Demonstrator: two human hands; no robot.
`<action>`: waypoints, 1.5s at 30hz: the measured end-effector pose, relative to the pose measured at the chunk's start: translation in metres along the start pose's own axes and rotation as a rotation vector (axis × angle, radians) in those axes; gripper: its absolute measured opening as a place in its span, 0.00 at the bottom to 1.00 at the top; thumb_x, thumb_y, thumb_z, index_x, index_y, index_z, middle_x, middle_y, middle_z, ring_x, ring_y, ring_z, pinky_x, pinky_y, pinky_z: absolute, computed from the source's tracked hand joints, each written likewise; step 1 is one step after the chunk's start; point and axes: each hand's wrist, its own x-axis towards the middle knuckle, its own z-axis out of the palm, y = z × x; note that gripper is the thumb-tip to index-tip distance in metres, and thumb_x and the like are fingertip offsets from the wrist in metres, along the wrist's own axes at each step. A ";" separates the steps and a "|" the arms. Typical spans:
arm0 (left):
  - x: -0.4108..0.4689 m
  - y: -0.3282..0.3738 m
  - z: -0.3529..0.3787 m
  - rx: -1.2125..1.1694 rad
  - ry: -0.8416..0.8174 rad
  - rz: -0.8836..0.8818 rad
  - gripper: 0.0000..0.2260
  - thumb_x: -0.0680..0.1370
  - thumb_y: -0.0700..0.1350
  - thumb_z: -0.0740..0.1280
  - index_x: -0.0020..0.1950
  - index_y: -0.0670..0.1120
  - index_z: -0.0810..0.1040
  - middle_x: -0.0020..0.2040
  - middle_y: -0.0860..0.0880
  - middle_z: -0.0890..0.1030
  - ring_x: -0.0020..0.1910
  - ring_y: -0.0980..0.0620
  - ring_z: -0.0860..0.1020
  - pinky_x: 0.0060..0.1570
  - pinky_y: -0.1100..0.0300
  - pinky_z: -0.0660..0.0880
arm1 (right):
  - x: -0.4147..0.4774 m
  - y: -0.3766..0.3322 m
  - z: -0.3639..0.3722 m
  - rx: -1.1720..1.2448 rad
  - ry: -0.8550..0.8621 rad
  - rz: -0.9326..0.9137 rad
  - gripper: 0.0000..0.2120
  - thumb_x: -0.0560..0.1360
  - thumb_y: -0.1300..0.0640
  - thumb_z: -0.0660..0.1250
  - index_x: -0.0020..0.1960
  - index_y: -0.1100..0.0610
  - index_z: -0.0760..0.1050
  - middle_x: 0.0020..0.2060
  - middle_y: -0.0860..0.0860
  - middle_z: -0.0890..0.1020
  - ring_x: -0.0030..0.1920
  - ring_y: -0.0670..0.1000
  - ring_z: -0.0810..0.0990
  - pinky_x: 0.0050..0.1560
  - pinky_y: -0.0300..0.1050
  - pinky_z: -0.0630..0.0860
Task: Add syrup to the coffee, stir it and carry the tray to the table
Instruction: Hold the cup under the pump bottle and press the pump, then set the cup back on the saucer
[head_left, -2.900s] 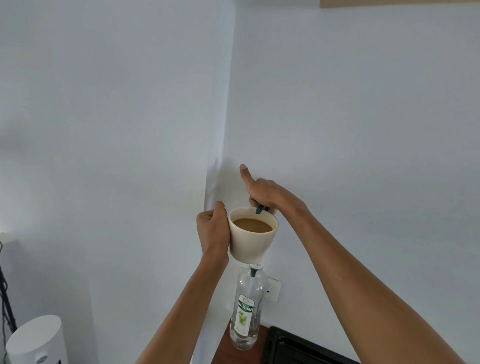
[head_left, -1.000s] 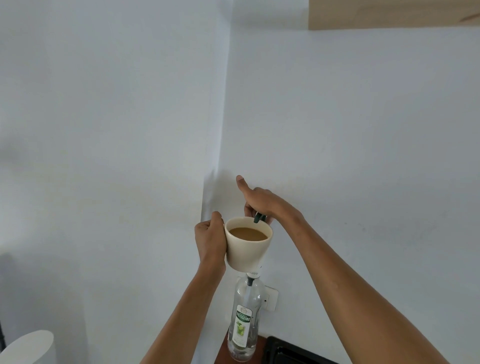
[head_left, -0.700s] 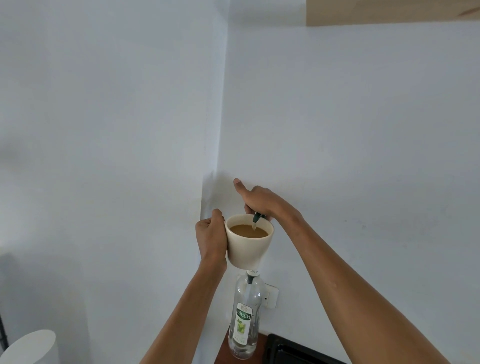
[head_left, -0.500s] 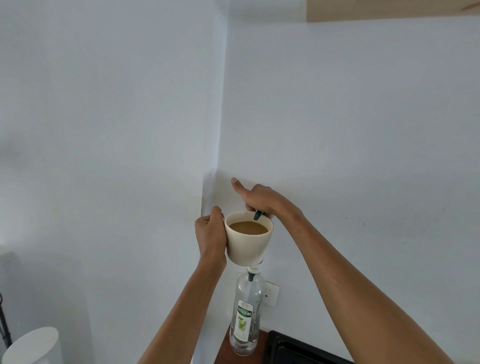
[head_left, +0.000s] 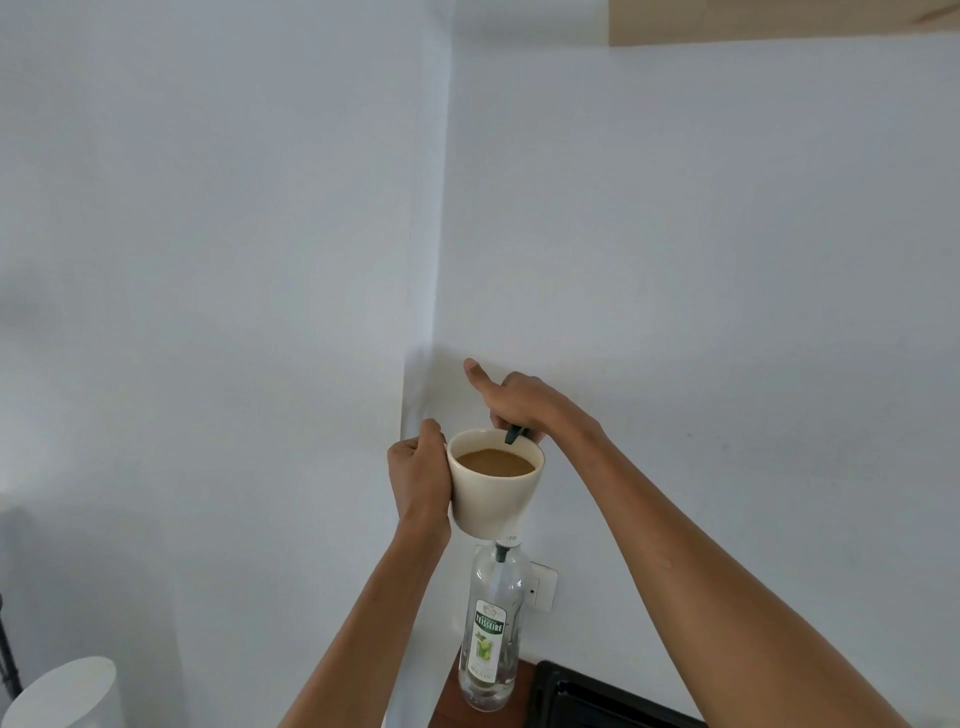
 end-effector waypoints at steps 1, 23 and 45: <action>0.000 -0.001 0.000 0.000 0.000 0.003 0.24 0.76 0.42 0.60 0.21 0.51 0.57 0.21 0.54 0.58 0.20 0.57 0.58 0.20 0.64 0.57 | 0.000 -0.001 -0.001 0.015 -0.020 0.009 0.45 0.74 0.22 0.43 0.32 0.57 0.78 0.19 0.47 0.80 0.31 0.53 0.83 0.33 0.44 0.74; -0.012 -0.016 -0.015 0.028 0.026 -0.012 0.18 0.75 0.42 0.60 0.27 0.48 0.58 0.23 0.52 0.58 0.22 0.55 0.58 0.21 0.63 0.57 | -0.047 0.009 -0.037 0.338 0.316 -0.138 0.35 0.82 0.33 0.48 0.42 0.53 0.86 0.38 0.51 0.88 0.43 0.50 0.87 0.45 0.47 0.83; -0.143 -0.133 0.003 0.020 -0.080 -0.152 0.19 0.79 0.48 0.61 0.28 0.45 0.67 0.23 0.51 0.69 0.26 0.53 0.69 0.28 0.59 0.67 | -0.294 0.168 0.081 0.681 0.042 0.076 0.23 0.73 0.33 0.71 0.63 0.42 0.79 0.58 0.39 0.85 0.58 0.42 0.84 0.62 0.48 0.80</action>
